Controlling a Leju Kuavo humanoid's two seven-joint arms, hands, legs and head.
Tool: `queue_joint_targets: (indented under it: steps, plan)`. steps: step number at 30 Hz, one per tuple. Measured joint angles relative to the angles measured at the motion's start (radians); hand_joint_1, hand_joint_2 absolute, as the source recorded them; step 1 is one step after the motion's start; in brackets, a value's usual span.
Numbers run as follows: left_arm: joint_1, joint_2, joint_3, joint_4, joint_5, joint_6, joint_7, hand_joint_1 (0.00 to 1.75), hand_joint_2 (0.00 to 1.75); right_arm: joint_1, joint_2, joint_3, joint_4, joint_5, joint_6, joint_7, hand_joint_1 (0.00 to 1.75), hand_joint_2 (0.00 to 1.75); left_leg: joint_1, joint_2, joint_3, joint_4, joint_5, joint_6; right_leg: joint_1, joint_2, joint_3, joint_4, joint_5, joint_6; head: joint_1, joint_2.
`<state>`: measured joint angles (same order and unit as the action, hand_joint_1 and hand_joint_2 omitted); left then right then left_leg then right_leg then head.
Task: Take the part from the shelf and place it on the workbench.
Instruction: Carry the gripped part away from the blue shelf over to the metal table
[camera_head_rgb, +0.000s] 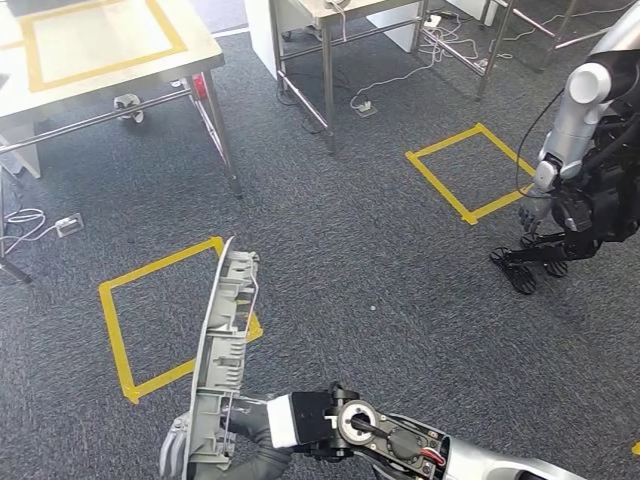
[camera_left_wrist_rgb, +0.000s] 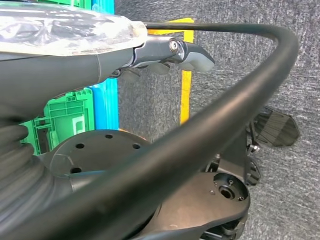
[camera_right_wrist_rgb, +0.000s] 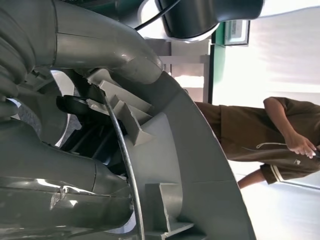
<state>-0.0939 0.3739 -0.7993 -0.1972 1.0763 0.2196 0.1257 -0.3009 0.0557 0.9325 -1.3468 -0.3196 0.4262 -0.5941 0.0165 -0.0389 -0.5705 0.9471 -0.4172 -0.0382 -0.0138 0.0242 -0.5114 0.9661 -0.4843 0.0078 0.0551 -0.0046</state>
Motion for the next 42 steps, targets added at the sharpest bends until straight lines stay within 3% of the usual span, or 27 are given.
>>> queue_joint_targets:
  steps: [42]
  plan:
    - [0.000, -0.008, 0.001, 0.000, 0.011, 0.041, 0.037, 0.00, 1.75, 0.014, 0.014, 0.018, 0.008, -0.015, -0.012, 0.032, 1.75, 1.75, 0.000, 0.000, 0.000, 0.000, 0.000, 0.000, 0.000, 0.000, 0.000, 0.000, 0.000, 0.000, 0.000, 0.000]
